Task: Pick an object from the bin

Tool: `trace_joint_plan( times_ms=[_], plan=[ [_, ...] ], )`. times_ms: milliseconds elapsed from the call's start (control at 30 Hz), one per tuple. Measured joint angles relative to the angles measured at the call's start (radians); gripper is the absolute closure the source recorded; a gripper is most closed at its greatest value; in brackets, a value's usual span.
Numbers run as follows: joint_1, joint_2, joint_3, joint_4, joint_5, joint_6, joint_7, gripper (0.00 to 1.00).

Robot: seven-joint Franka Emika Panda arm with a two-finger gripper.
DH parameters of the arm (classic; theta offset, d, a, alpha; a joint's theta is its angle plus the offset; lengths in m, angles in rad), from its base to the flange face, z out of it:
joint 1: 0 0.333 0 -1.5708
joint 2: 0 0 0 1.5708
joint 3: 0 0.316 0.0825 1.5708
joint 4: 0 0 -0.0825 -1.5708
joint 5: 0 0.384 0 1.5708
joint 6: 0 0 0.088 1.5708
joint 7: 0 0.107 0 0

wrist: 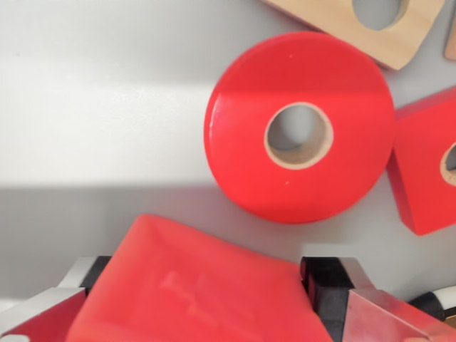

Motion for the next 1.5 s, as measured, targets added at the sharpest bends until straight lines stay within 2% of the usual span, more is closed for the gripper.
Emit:
trace_joint_plan(
  times_ms=[400, 633, 933, 1200, 1500],
  plan=[
    [-0.002, -0.015, 0.002, -0.004, 0.0, -0.009, -0.001, 1.0],
    [-0.009, -0.058, 0.011, -0.016, 0.005, -0.039, -0.004, 1.0],
    [-0.022, -0.127, 0.027, -0.032, 0.018, -0.091, -0.014, 1.0],
    [-0.032, -0.21, 0.042, -0.046, 0.042, -0.158, -0.03, 1.0],
    [-0.034, -0.297, 0.049, -0.052, 0.071, -0.237, -0.051, 1.0]
  ],
)
